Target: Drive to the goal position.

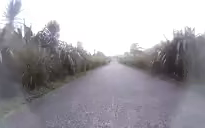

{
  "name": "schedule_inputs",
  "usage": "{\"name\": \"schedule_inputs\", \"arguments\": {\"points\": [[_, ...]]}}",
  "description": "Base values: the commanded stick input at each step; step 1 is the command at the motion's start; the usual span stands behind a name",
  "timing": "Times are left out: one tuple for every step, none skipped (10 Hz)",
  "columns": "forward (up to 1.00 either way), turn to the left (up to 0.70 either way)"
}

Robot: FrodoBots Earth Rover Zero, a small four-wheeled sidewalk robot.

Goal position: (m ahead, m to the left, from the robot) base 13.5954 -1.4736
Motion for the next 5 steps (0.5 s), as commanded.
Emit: {"name": "schedule_inputs", "arguments": {"points": [[0.85, -0.34], [0.85, -0.34], [0.85, -0.34], [0.85, -0.34], [0.85, -0.34]]}}
